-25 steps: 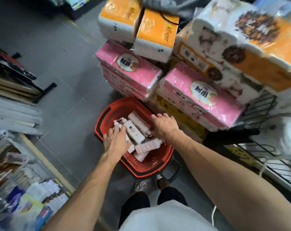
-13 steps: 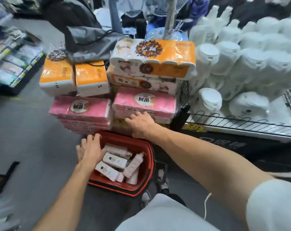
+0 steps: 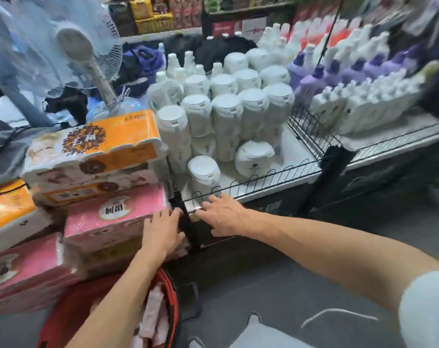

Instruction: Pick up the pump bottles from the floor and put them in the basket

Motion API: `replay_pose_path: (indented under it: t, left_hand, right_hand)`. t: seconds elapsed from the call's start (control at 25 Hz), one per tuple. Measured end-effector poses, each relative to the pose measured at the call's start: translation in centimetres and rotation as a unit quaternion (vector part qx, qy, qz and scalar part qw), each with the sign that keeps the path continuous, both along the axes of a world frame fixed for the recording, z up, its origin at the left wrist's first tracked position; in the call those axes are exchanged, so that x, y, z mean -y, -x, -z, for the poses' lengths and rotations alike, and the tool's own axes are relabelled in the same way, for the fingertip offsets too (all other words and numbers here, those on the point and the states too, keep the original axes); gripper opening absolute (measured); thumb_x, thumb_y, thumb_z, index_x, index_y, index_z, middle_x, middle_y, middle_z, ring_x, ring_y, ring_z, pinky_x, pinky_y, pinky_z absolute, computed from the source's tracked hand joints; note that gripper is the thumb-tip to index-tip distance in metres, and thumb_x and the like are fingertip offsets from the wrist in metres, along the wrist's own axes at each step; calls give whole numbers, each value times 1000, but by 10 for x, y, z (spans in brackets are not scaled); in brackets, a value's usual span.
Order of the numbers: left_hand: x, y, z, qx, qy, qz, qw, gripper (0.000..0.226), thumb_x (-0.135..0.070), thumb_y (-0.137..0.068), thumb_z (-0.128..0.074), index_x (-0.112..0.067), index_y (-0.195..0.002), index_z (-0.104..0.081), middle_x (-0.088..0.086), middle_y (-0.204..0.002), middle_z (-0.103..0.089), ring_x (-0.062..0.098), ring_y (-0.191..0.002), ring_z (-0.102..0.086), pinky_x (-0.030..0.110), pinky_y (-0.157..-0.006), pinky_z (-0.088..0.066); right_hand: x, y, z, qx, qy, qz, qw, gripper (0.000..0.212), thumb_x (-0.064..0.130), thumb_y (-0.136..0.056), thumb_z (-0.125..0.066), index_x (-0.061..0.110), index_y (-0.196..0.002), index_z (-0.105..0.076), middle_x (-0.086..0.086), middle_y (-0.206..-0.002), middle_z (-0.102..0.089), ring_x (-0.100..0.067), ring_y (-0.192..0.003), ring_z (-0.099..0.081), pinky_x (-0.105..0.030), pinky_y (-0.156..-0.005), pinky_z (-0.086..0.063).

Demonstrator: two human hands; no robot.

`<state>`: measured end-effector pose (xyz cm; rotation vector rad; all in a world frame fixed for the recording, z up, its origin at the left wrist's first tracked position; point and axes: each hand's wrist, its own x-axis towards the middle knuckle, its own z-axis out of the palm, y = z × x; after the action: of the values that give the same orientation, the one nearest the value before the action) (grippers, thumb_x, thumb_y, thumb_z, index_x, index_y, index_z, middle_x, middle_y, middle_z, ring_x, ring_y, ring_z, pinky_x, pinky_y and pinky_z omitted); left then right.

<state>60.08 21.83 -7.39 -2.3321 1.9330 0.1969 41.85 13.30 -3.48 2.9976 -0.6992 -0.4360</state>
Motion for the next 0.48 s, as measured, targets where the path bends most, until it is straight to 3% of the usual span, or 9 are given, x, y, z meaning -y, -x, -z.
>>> replay_pose_path:
  t: [0.24, 0.48]
  left_hand:
    - [118, 160, -3, -23, 18, 164, 986, 58, -48, -83, -67, -31, -134, -46, -1, -132, -51, 26, -122, -50, 44, -97, -43]
    - [204, 306, -14, -49, 29, 312, 948, 58, -45, -85, -66, -31, -137, -44, -1, -133, -49, 26, -124, -47, 44, -99, -42]
  right_hand:
    - [47, 171, -5, 1, 5, 135, 991, 52, 40, -87, -67, 18, -131, -49, -8, -128, -57, -30, -119, -51, -46, -91, -43]
    - [69, 334, -12, 5, 27, 314, 949, 60, 44, -89, -65, 17, -139, -45, -9, -128, -56, -32, -120, -50, -45, -91, -41]
